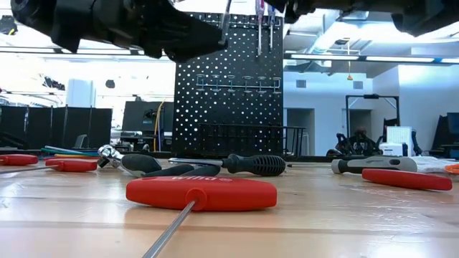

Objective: Hang tools onto peg board
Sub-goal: Hang the gray bit driver handle onto the black pegboard

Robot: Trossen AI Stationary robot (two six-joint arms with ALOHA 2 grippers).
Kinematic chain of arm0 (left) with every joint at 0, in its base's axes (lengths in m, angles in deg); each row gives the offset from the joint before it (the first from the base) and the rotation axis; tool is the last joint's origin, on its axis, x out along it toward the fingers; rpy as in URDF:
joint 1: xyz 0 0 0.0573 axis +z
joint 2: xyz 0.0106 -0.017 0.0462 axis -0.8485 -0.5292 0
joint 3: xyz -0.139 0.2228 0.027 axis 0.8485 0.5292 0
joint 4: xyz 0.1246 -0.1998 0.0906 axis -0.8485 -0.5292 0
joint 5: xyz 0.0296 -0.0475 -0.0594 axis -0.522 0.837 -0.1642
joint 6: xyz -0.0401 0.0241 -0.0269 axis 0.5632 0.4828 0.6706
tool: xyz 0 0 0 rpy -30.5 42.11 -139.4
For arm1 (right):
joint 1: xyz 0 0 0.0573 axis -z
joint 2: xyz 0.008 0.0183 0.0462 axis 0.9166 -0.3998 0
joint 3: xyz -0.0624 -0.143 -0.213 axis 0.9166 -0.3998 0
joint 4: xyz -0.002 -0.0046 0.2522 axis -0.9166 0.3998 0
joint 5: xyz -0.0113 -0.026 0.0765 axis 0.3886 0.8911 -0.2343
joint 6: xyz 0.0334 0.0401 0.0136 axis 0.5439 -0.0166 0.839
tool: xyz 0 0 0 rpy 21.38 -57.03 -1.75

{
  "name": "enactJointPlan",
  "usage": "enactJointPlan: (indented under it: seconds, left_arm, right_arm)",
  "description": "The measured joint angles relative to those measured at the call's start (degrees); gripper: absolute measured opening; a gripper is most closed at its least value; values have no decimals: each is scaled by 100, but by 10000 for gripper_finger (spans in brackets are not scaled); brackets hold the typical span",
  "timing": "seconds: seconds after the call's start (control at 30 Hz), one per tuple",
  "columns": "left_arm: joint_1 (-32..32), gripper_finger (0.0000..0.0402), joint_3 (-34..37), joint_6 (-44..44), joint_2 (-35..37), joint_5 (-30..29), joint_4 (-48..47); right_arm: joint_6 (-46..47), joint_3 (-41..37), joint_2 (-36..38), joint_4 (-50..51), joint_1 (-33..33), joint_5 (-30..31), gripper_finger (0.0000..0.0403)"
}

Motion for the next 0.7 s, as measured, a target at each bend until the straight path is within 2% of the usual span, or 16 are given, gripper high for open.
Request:
enactJointPlan:
  seconds: [0.2,0.5,0.7]
  left_arm:
    - [7,137,-170,82,0,-2,-330]
    - [-20,22,-172,-60,-2,-2,-334]
    - [-56,16,-170,-25,-4,-2,-332]
  right_arm:
    - [-55,155,-9,108,-4,-2,0]
    - [-29,175,-4,286,-7,0,1]
    - [104,181,0,377,-7,-2,1]
